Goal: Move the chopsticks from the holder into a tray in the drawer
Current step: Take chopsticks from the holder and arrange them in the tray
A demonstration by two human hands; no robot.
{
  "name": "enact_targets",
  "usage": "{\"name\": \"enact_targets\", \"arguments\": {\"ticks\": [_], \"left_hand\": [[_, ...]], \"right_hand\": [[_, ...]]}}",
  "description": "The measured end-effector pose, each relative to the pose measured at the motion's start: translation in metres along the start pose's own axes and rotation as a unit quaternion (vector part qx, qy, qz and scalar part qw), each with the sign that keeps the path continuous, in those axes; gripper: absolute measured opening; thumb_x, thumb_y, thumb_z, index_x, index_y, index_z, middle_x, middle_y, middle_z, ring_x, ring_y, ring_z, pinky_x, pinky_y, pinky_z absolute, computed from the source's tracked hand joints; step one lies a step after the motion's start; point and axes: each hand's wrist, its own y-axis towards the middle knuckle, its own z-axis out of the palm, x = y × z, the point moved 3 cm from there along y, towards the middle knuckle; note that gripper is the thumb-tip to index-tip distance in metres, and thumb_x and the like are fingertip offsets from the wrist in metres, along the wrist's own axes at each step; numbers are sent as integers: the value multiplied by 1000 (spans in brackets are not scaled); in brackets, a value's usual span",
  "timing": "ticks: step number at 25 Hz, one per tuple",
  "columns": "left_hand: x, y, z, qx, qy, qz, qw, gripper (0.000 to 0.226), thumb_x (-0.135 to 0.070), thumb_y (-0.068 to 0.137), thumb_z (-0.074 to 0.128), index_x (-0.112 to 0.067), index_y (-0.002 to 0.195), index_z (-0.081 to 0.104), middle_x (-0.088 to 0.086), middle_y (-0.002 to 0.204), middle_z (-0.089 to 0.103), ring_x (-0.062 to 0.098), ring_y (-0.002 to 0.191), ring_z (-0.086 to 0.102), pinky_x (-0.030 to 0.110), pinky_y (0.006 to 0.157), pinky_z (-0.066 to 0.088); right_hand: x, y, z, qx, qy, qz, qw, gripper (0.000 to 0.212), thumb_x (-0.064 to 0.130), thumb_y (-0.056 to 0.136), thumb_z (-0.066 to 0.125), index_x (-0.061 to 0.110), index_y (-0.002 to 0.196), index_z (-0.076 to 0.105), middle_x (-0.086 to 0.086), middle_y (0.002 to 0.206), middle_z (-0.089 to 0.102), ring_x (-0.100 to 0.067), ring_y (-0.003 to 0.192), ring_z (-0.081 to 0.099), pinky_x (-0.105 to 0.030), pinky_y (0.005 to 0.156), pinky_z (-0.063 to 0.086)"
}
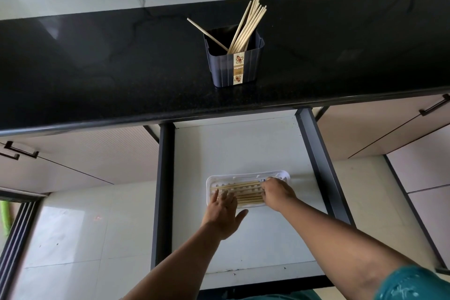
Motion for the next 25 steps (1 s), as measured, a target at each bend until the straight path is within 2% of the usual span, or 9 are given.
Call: {"name": "enact_targets", "arguments": {"ticks": [2,4,6,8,10,12,18,22,25], "left_hand": [[2,3,3,10,-18,-37,999,80,-65,94,15,-10,151,25,7,160,20,25,149,9,44,122,-4],[7,8,0,6,-25,-39,999,90,-72,90,17,-9,154,13,10,163,8,26,150,2,42,122,-3],[10,14,-4,27,-30,-35,999,102,-79,83,25,-8,154,7,11,163,1,27,150,-1,41,122,-1],[11,21,-4,68,-31,-34,997,111,-81,78,37,-7,154,2,12,163,-3,28,150,-2,40,121,0],[12,25,-2,86,-29,-42,995,106,-73,83,43,-7,154,0,13,163,-2,28,150,1,40,122,3],[12,25,0,64,-40,-49,996,91,-62,91,41,-9,154,1,12,163,1,27,150,3,40,122,4],[7,12,7,13,-28,-35,999,71,-45,100,34,-7,154,8,11,163,7,25,150,7,38,122,3],[8,8,3,24,-13,-19,999,80,-58,96,31,-10,154,5,10,163,4,26,150,4,40,123,4],[10,4,-8,-11,-52,-11,999,81,-65,94,26,-14,155,11,6,163,11,23,150,9,37,123,6]], "right_hand": [[-1,2,0,-17,1,-8,1000,17,19,94,46,15,97,62,-4,106,61,-27,102,61,-32,82,50],[2,3,-3,-62,-34,-50,996,30,24,96,45,15,121,60,-5,124,57,-25,117,55,-34,93,45],[4,3,0,-50,-53,-94,993,50,42,96,44,15,137,47,-3,140,47,-23,132,43,-37,108,36],[1,0,7,8,-73,-99,992,81,67,89,37,13,149,30,-2,155,29,-24,142,30,-40,117,24],[-4,-3,13,27,-88,-97,991,101,83,79,30,13,152,22,-2,157,24,-26,142,28,-42,119,19],[-6,-6,16,13,-111,-110,988,110,89,70,30,13,150,26,-3,150,32,-26,136,34,-43,117,24],[-11,-8,18,-3,-162,-140,977,82,62,84,54,12,146,31,-5,142,38,-25,130,39,-41,109,34],[-11,-11,16,5,-139,-135,981,99,81,74,44,17,148,28,-3,143,36,-26,132,38,-45,112,30],[-11,-18,9,-29,-79,-134,987,92,84,76,32,22,143,36,-1,138,40,-23,127,41,-41,109,35]]}}
